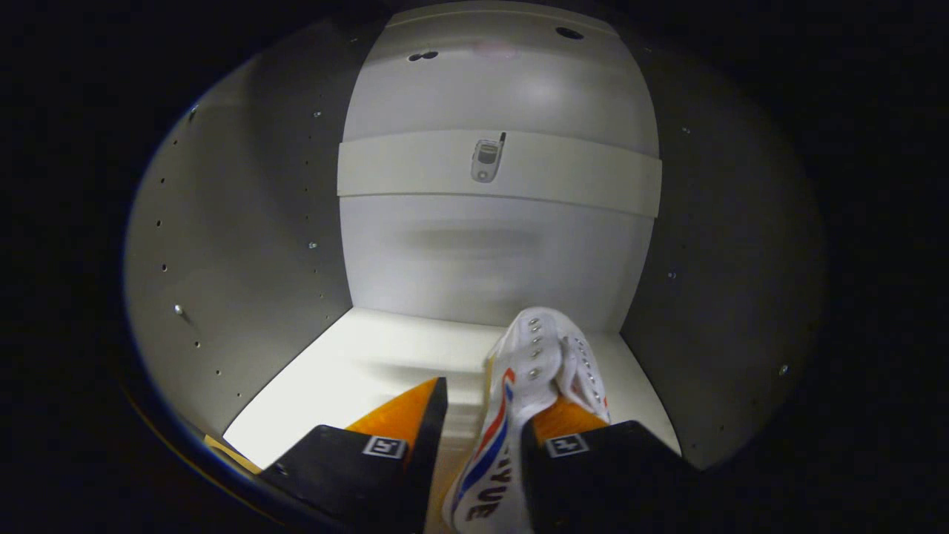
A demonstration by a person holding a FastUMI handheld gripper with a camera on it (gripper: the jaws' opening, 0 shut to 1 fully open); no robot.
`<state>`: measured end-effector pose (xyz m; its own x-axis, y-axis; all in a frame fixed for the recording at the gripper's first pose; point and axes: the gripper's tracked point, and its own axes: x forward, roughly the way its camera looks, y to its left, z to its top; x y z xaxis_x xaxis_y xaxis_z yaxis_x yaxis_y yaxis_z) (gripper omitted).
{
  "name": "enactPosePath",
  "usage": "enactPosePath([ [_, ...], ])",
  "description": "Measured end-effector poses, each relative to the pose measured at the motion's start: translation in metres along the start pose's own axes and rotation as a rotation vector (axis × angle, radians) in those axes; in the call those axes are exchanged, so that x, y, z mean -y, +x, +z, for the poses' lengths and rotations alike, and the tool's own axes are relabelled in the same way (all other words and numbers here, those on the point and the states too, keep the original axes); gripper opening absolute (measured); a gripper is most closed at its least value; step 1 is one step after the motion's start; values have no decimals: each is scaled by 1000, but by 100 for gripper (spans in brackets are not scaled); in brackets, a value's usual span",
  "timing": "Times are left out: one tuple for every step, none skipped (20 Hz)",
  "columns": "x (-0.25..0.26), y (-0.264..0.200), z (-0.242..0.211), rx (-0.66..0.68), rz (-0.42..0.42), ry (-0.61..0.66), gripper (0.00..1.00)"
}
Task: Open the shoe cabinet door, grab the shoes and put them into the shoe cabinet, then close the shoe cabinet door.
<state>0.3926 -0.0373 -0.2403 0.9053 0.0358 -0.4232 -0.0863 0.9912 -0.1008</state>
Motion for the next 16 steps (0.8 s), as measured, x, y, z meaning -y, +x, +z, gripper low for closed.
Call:
enactPosePath([
  [-4,-3,0,1,8,-3,68],
  [-6,-6,-1,-4,9,-5,75],
  [-7,-9,-3,-15,11,-3,86],
  [-6,-11,-5,-23,4,1,89],
  [-5,-15,-3,-18,-1,6,93],
  [-4,-20,1,-3,-6,13,96],
  [-7,-26,3,13,6,25,95],
  [-6,-31,7,26,0,31,93],
  [-1,-36,6,24,-17,31,93],
  [-2,-41,4,15,-18,35,95],
  [-2,-47,5,18,-21,39,98],
  [-1,-52,6,25,-24,43,98],
  [0,-60,9,40,-28,48,98],
  [0,-68,12,50,-30,56,98],
  [1,-77,13,56,-35,66,98],
  [0,-87,14,61,-36,73,98],
])
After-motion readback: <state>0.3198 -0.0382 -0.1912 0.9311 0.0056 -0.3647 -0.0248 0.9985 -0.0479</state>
